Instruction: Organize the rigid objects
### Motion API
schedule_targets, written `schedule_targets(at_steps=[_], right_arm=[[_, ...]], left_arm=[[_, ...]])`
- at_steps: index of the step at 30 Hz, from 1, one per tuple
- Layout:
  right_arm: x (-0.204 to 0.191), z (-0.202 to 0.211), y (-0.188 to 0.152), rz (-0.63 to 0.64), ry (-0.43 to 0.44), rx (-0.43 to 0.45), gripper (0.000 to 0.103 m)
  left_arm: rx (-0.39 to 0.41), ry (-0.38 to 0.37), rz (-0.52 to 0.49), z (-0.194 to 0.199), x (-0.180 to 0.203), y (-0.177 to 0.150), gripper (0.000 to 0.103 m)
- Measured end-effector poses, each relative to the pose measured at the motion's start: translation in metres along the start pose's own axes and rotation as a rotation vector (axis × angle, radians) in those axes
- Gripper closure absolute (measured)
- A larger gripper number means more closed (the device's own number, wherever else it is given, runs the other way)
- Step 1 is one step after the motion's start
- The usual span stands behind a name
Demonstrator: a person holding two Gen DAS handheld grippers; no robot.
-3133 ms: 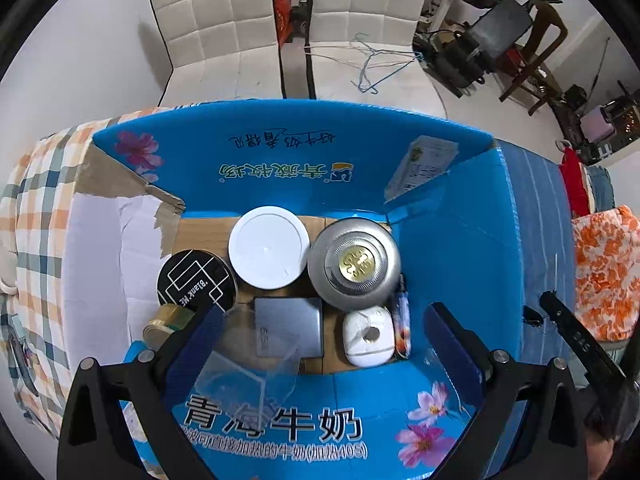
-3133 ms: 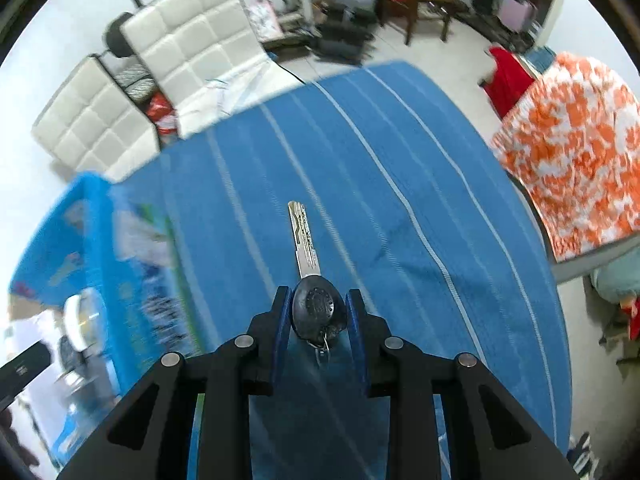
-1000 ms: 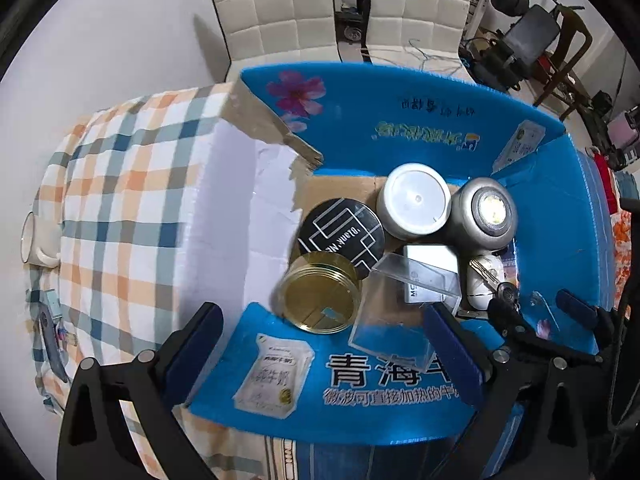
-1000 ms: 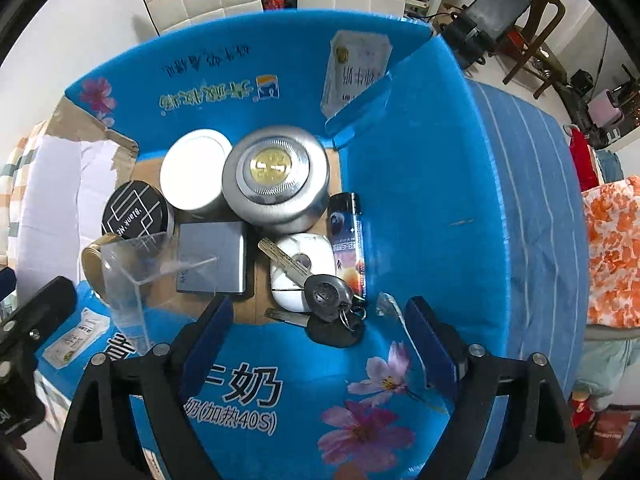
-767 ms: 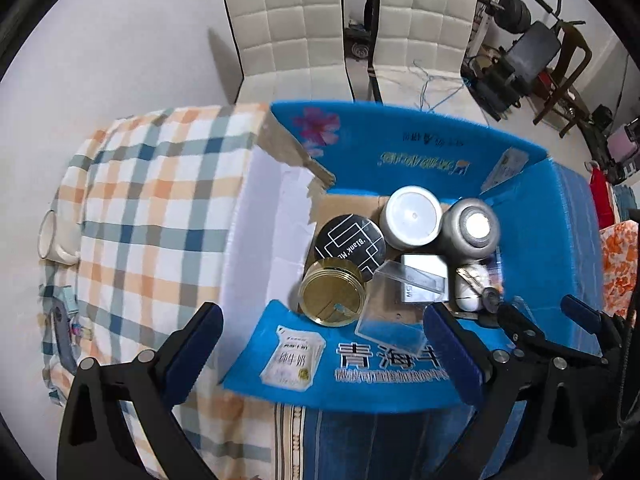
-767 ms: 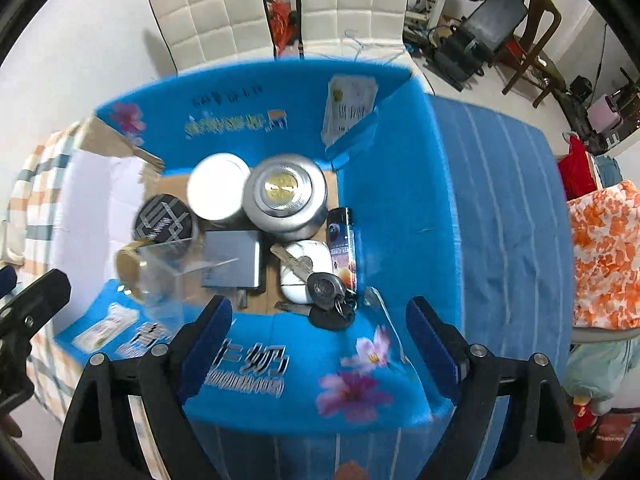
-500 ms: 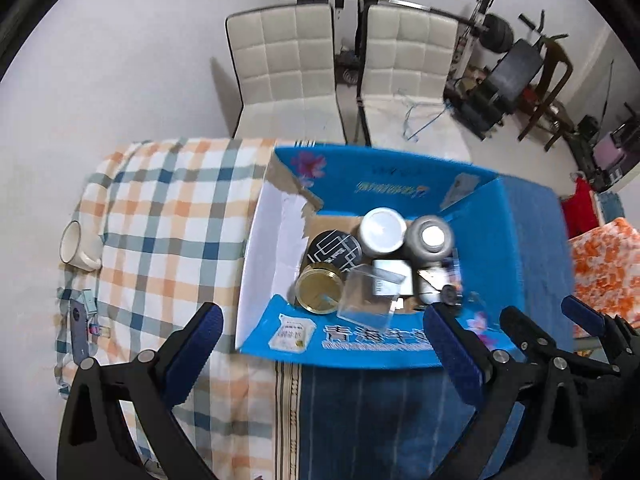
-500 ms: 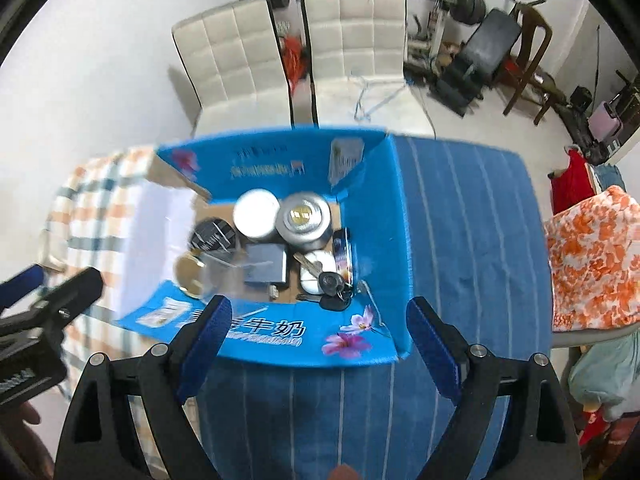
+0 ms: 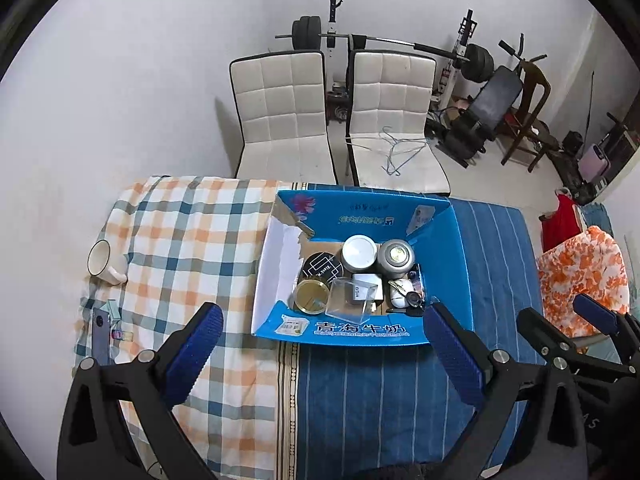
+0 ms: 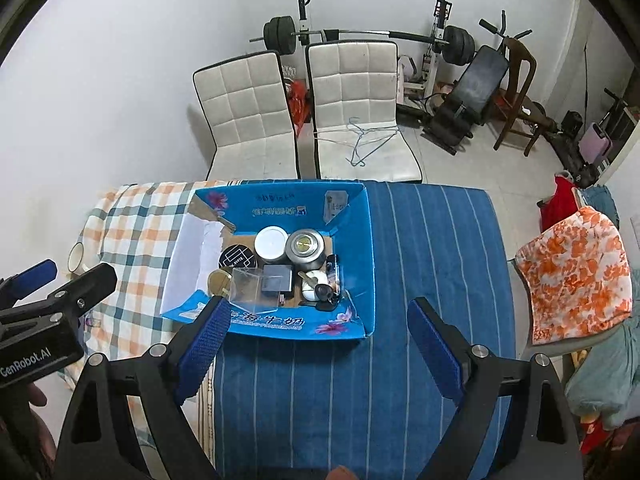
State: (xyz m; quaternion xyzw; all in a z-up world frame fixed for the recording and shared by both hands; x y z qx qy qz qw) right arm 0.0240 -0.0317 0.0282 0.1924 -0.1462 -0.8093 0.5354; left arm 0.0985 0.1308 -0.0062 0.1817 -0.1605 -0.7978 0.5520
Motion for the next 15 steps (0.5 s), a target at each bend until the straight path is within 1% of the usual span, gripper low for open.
schedule_targets(at_steps=[4,15], right_arm=[[0.001,0.012,-0.002,0.004,-0.006,0.009,0.011],[0.004,0.012,-0.002,0.007,-0.022,0.018,0.011]], left_arm=[[0.001,0.002,0.006,0.004,-0.002,-0.005,0.000],[-0.024,-0.015,0.020,0.003,-0.002,-0.018,0.000]])
Point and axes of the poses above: each gripper's, at about its wrist camera, not at the fingertips, and z roughly against the way its jaws point, x to its right, y to its top, the point moved 2 cm from there along -z, roughly the way its jaws point, and after that the axes turned 15 degrees about -z, right-handed, at the moved point
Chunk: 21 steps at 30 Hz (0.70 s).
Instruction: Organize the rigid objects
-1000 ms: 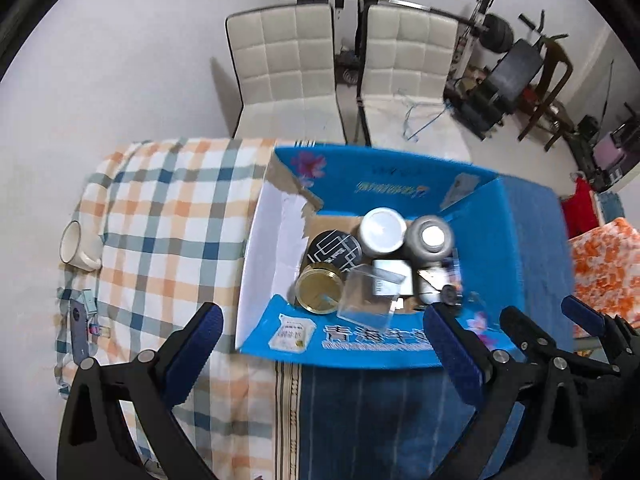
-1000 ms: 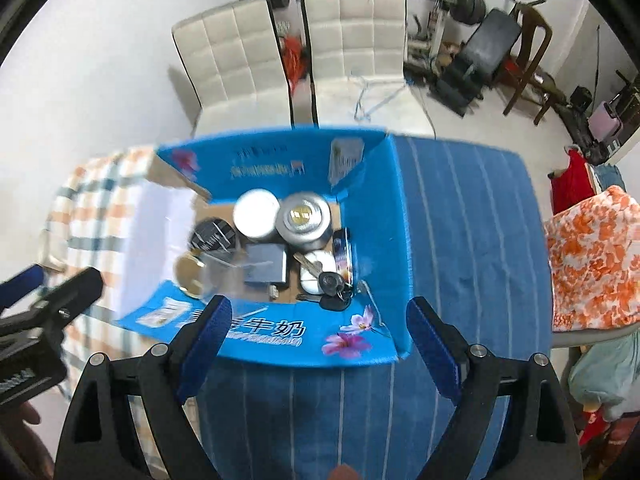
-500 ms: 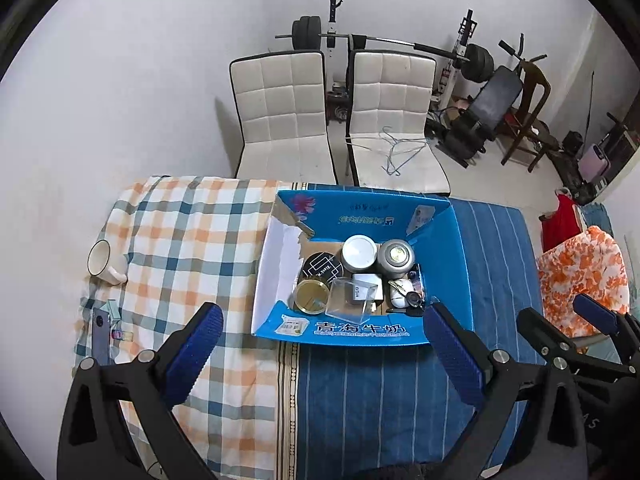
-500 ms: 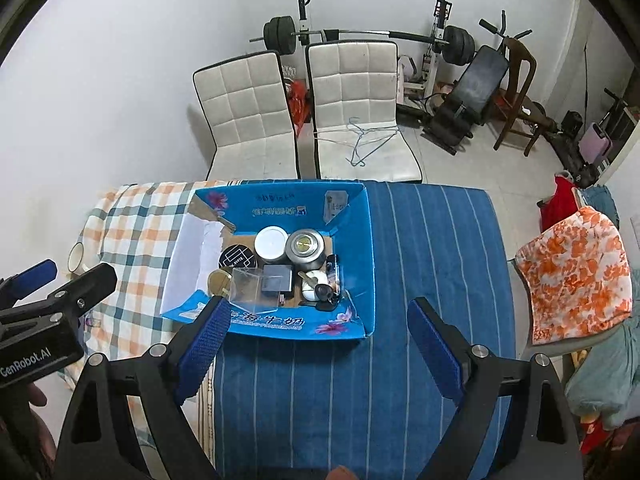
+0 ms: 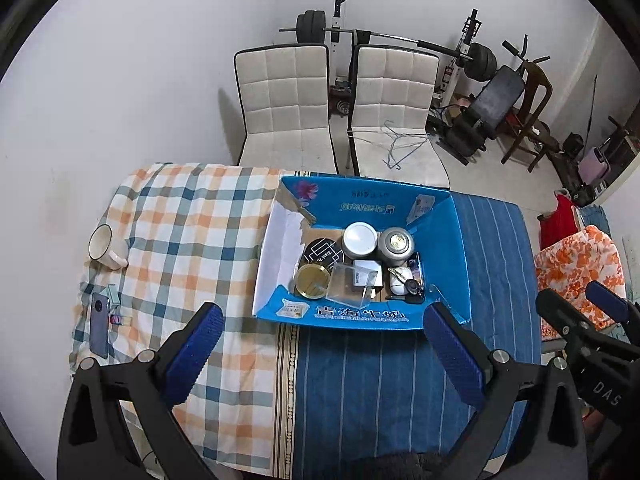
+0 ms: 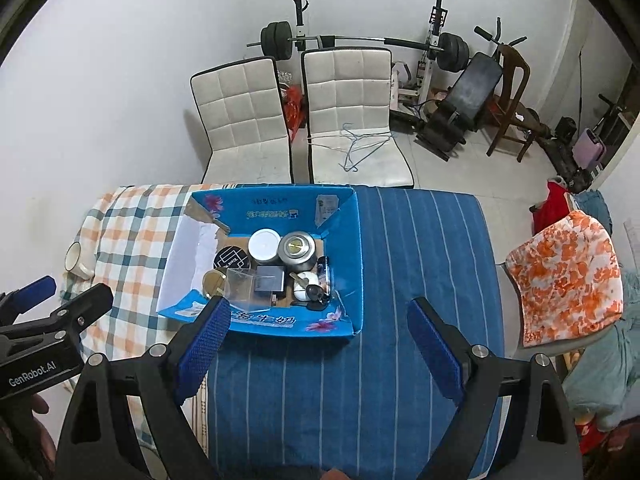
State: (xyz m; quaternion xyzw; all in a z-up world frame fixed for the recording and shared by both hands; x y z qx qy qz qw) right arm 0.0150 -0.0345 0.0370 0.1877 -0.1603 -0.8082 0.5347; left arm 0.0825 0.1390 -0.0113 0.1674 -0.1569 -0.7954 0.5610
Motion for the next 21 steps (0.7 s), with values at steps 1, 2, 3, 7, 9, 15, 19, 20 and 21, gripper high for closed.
schedule_targets(at_steps=[1,2,3,7,9,15,19,20,21], right_arm=[[0.0009,-0.0001,0.0003,-0.001,-0.001,-0.001,0.011],[0.0021,-0.0003,0.0003,-0.003,-0.003,-0.001,0.011],[0.0032,-0.0009,0.0000,-0.004,-0.006,-0.001,0.011],[0.0072,-0.0051,-0.0017,-0.009,-0.014,-0.012,0.011],[0.0082,-0.0071,-0.0026,-0.007,-0.017,-0.017,0.011],[0.0083,-0.0079,-0.0043,-0.001,-0.016,-0.019,0.011],[0.0077,-0.0087,-0.0050,-0.004,-0.016,-0.021,0.011],[0.0080,-0.0089,-0.0052,-0.003,-0.018,-0.020,0.011],[0.0080,-0.0092,-0.0059,0.001,-0.021,-0.019,0.011]], left_arm=[[-0.001,0.000,0.000,-0.0008,0.0003,0.0000,0.000],[-0.001,-0.001,0.000,-0.0008,0.0007,-0.0003,0.000],[-0.004,-0.001,0.001,-0.0008,0.0008,-0.0006,0.000],[-0.007,-0.006,0.001,-0.0029,0.0019,-0.0027,0.000],[-0.013,-0.011,0.003,-0.0050,0.0028,-0.0032,0.000],[-0.020,-0.015,0.005,-0.0086,0.0036,-0.0037,0.000],[-0.022,-0.012,0.005,-0.0098,0.0031,-0.0041,0.000],[-0.022,-0.012,0.005,-0.0098,0.0031,-0.0042,0.000],[-0.023,-0.012,0.005,-0.0098,0.0037,-0.0044,0.000]])
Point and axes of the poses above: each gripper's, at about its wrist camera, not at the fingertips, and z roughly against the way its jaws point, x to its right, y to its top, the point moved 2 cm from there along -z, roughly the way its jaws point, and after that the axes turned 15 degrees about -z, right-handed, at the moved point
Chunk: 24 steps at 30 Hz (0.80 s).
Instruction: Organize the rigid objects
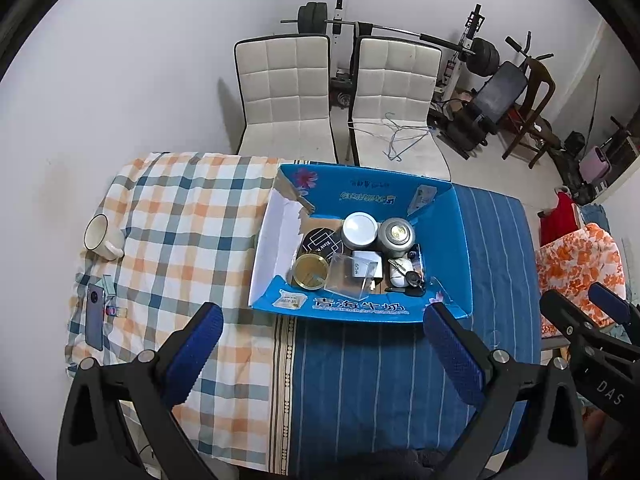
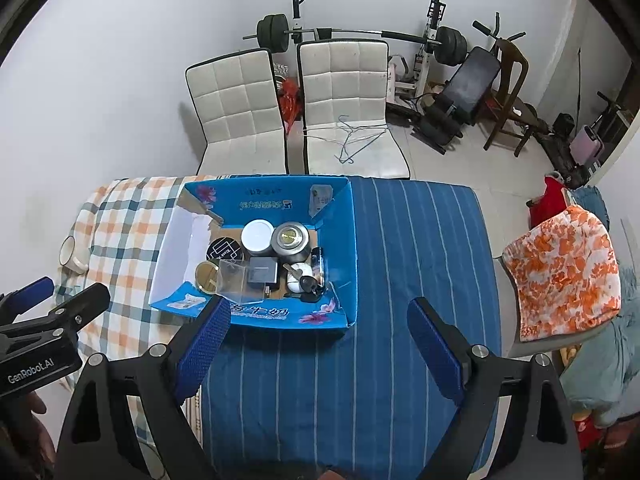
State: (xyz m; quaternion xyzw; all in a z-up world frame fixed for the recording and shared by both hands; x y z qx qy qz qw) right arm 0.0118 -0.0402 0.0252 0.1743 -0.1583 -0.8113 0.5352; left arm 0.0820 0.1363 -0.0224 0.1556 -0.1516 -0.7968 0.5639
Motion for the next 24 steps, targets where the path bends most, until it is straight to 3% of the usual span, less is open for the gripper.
schedule_targets(at_steps=[24], right_arm=[[0.008,-0.006,0.000,-0.001,0.005,-0.008,0.011]], left_arm=[[-0.021,-0.005,-0.004,-0.012,0.000,-0.004,0.000]])
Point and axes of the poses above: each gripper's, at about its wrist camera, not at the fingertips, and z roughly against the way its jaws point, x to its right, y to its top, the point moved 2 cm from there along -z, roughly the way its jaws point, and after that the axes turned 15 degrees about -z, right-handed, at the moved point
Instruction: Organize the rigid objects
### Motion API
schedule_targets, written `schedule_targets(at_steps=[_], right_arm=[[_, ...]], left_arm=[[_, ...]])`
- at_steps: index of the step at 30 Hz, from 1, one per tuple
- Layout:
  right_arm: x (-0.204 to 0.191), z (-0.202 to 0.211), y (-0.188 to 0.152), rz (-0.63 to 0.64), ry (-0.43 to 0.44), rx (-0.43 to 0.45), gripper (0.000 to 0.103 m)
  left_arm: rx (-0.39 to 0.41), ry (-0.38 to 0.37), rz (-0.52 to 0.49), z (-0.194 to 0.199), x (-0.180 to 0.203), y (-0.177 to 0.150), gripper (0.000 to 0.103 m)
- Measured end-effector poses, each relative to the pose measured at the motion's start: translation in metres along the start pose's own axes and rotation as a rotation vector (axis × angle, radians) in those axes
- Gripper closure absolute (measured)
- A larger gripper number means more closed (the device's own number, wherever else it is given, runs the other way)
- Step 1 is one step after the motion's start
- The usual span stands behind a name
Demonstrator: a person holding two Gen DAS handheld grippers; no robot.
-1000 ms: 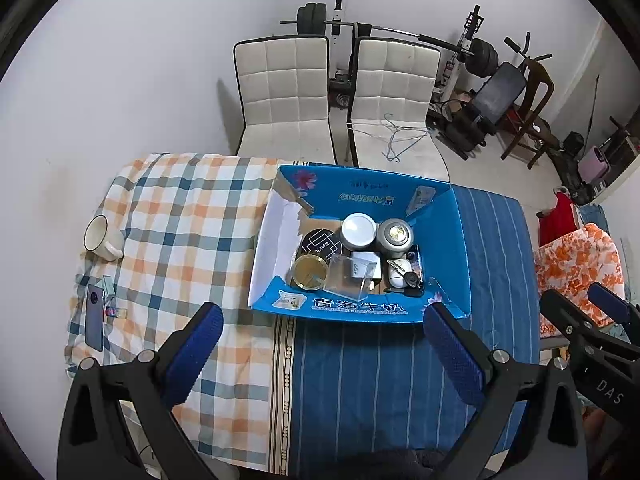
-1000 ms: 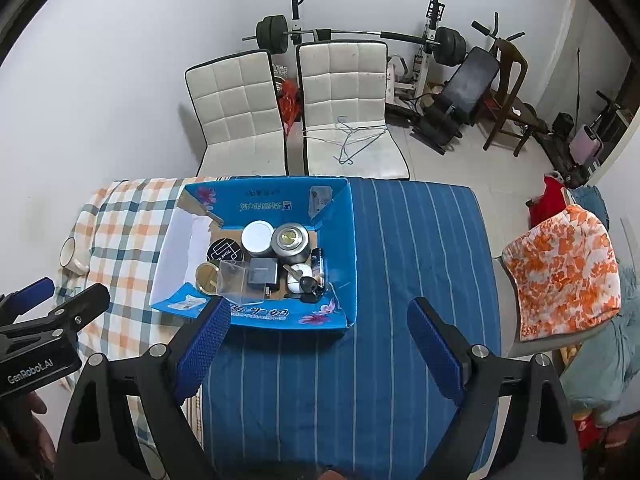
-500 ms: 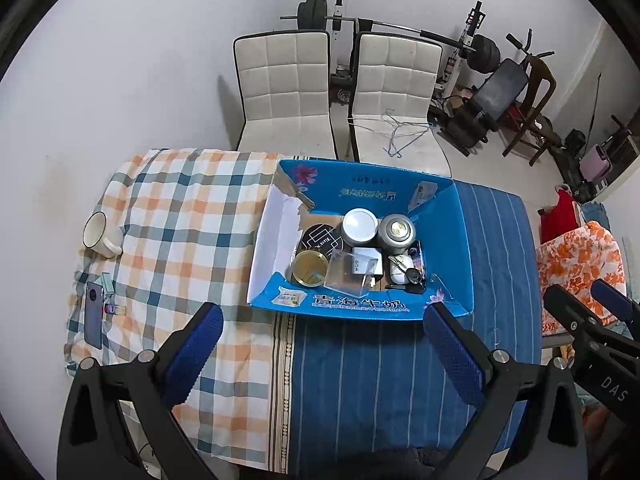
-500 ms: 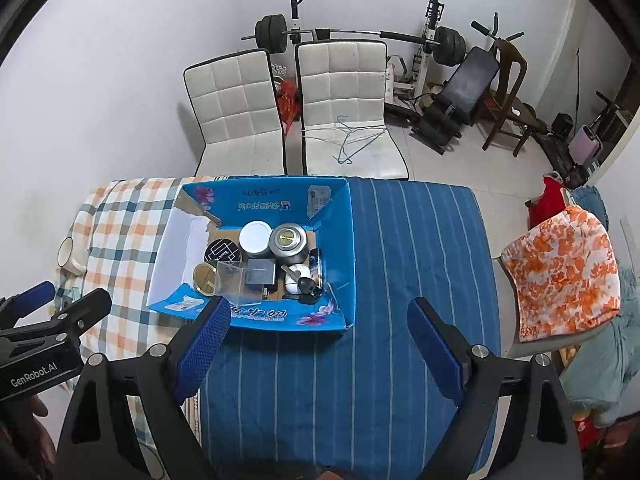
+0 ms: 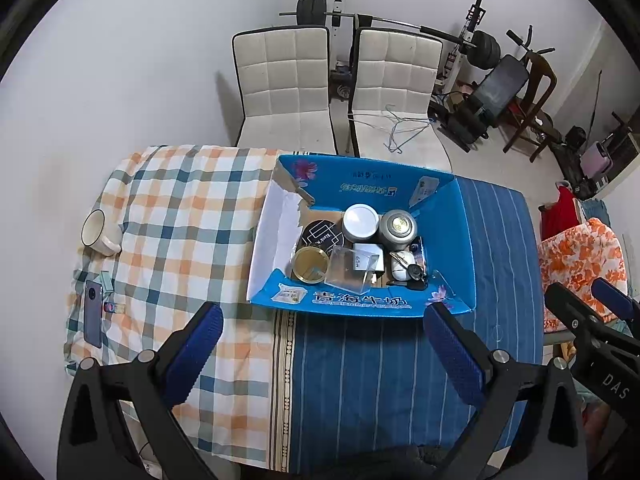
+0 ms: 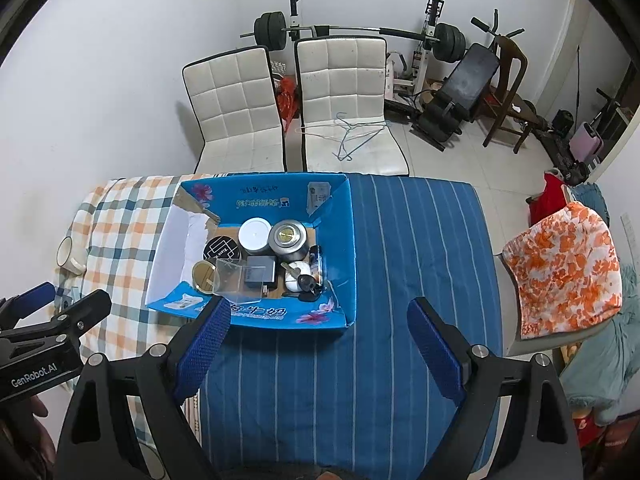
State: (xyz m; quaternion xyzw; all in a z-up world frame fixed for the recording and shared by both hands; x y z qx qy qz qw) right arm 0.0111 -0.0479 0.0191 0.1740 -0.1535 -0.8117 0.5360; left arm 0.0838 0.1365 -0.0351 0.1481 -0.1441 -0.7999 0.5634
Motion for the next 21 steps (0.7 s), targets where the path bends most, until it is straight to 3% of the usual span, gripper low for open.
schedule_targets(at_steps=[8,21], right_arm=[[-0.005,0.006,0.000,0.012,0.002,0.026,0.011],[-0.009,0.010,-0.001,0.015,-0.008,0.027,0.011]], left_arm=[[0.052,0.020,-0.019,0.011,-0.001,0.003,0.000],[0.049,0.023,-0.026,0.012,0.005,0.007,0.000]])
Point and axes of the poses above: each gripper's, at about its wrist camera, not at the fingertips, and z roughly against the way its jaws point, x to its right, y to its top, the point moved 2 cm from there along -z, roughly the way its jaws point, and after that the axes turned 15 degrees about -z, right-handed, at the moved point
